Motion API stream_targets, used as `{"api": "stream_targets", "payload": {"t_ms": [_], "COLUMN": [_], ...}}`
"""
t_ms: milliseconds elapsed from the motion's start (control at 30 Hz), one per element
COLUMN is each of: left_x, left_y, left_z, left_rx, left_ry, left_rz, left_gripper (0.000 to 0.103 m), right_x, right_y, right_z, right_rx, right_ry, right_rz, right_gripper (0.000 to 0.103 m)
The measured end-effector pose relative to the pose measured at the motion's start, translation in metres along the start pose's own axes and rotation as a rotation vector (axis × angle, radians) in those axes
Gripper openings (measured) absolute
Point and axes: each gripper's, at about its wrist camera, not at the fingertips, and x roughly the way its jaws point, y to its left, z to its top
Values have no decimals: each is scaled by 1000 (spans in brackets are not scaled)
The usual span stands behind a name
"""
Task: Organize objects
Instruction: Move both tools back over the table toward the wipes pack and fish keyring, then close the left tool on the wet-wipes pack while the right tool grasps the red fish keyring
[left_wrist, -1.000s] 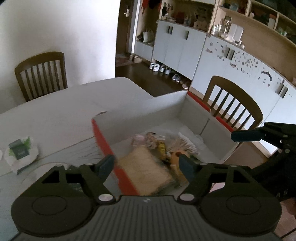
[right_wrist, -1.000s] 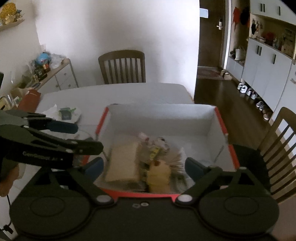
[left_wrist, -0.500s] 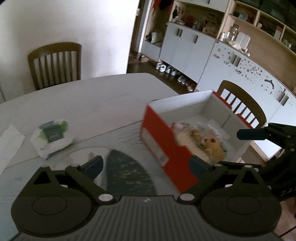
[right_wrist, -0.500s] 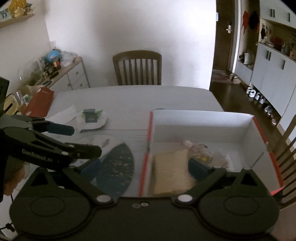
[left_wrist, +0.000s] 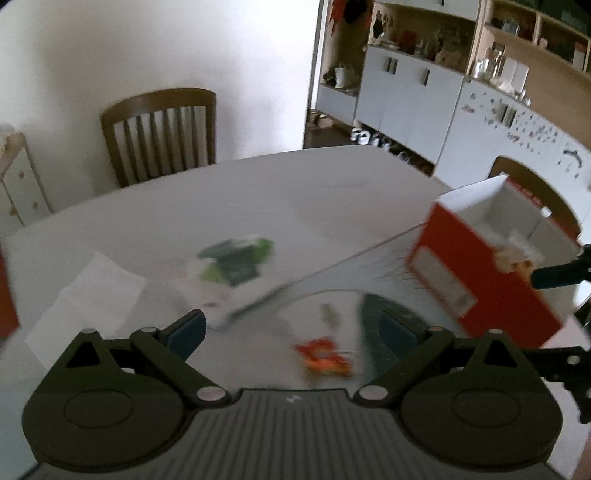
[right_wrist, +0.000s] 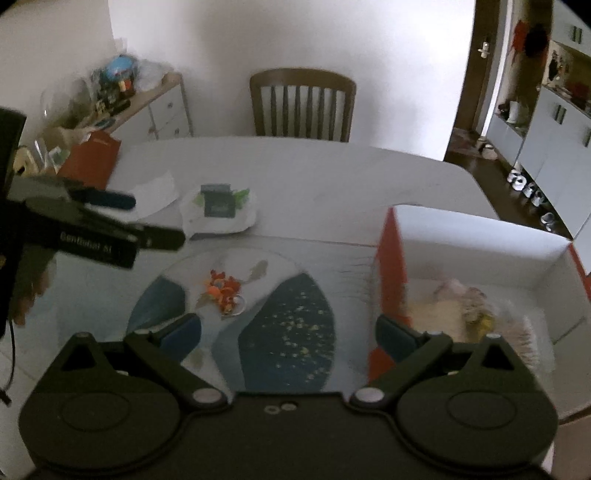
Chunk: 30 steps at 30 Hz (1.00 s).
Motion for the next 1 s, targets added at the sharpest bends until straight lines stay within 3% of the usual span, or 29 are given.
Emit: {"api": "stream_targets", "payload": {"t_ms": [233,500,1000], "left_x": [25,68,147], "left_y": [38,52,51], "left_z": [4,11,30], "left_rx": [88,186,442], "left_ry": [-3,23,157], "left_rz": [49,38,-136], "left_gripper": [100,100,100], "right_x": [37,73,121], "right_y": [20,39,43], "right_z": [7,17,26], "right_rx": [-34,-69,-118], "right_ry": [48,103,155], "right_rz": [-8,19,52], "right_gripper": [100,100,98]}}
